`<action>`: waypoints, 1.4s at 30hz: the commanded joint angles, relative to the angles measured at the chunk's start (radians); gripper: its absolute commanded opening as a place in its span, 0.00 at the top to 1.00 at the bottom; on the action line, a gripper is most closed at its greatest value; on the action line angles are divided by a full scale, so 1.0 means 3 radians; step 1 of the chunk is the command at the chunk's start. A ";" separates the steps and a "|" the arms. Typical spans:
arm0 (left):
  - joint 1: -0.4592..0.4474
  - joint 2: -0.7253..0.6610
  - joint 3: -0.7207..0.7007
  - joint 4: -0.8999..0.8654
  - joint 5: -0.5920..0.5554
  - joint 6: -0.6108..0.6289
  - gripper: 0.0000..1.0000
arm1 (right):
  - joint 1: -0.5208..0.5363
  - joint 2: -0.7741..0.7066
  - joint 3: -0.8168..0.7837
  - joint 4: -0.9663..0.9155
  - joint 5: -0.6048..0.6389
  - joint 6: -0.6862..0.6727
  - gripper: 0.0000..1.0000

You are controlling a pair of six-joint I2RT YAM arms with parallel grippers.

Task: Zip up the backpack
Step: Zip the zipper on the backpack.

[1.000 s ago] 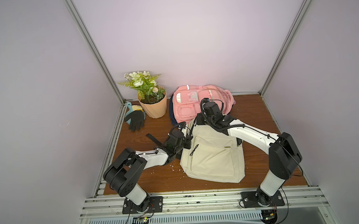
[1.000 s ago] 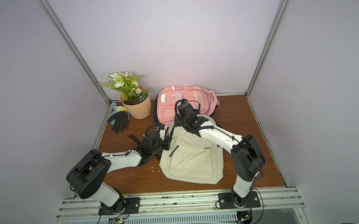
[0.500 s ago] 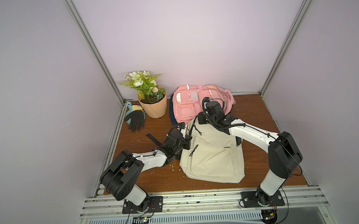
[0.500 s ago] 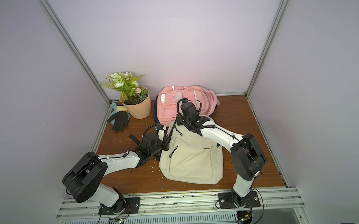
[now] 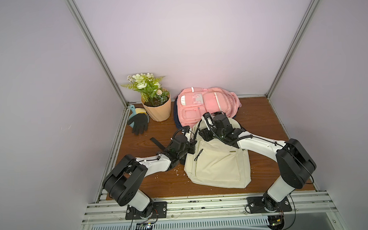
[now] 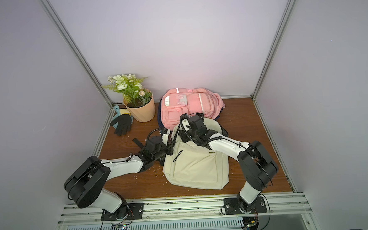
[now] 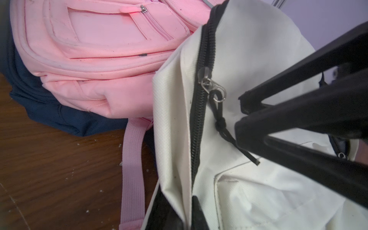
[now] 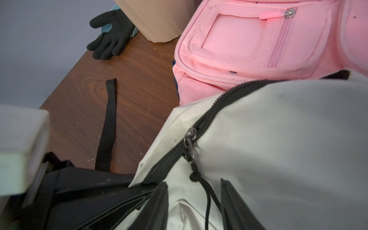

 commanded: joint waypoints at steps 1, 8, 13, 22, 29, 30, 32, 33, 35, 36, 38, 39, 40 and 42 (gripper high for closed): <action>-0.0028 -0.0070 0.0069 0.0028 0.0030 0.0025 1.00 | 0.0029 0.0010 0.0154 0.0097 0.0133 -0.0180 0.54; -0.0028 -0.0113 0.0079 0.0023 0.0080 0.0022 1.00 | 0.0087 0.0251 0.0348 0.0052 0.0273 -0.0294 0.59; -0.0025 -0.0132 0.0099 0.0001 0.0074 0.0025 1.00 | 0.0190 0.0421 0.0457 -0.0043 0.0426 -0.0367 0.63; -0.0027 -0.0140 0.0095 -0.0038 0.0022 0.0046 1.00 | 0.0221 0.0437 0.0382 -0.0045 0.0670 -0.0407 0.78; -0.0028 -0.0170 0.0059 0.0019 0.0080 0.0030 1.00 | 0.0278 0.0584 0.0464 -0.0077 0.0837 -0.0454 0.82; -0.0025 -0.0180 0.0058 0.0023 0.0093 0.0033 1.00 | 0.0290 0.0603 0.0481 -0.0068 0.0864 -0.0448 0.85; -0.0025 -0.0199 0.0045 0.0023 0.0101 0.0030 1.00 | 0.0300 0.0624 0.0526 -0.0088 0.0943 -0.0419 0.90; -0.0027 -0.0210 0.0035 0.0025 0.0093 0.0030 1.00 | 0.0301 0.0619 0.0545 -0.0095 0.0993 -0.0402 0.92; -0.0024 -0.0224 0.0019 0.0013 0.0068 0.0036 1.00 | 0.0304 0.0576 0.0549 -0.0093 0.1031 -0.0391 0.96; -0.0027 -0.0226 0.0018 0.0000 0.0048 0.0043 1.00 | 0.0302 0.0529 0.0547 -0.0092 0.1060 -0.0377 0.99; -0.0027 -0.0226 0.0000 -0.0010 0.0014 0.0046 1.00 | 0.0304 0.0431 0.0531 -0.0098 0.1132 -0.0349 1.00; -0.0028 -0.0231 -0.0014 -0.0008 -0.0006 0.0046 1.00 | 0.0301 0.0355 0.0521 -0.0115 0.1191 -0.0323 1.00; -0.0027 -0.0232 -0.0032 0.0002 -0.0026 0.0040 1.00 | 0.0302 0.0296 0.0515 -0.0128 0.1231 -0.0310 1.00; -0.0028 -0.0232 -0.0051 0.0012 -0.0045 0.0027 1.00 | 0.0302 0.0183 0.0525 -0.0180 0.1268 -0.0285 1.00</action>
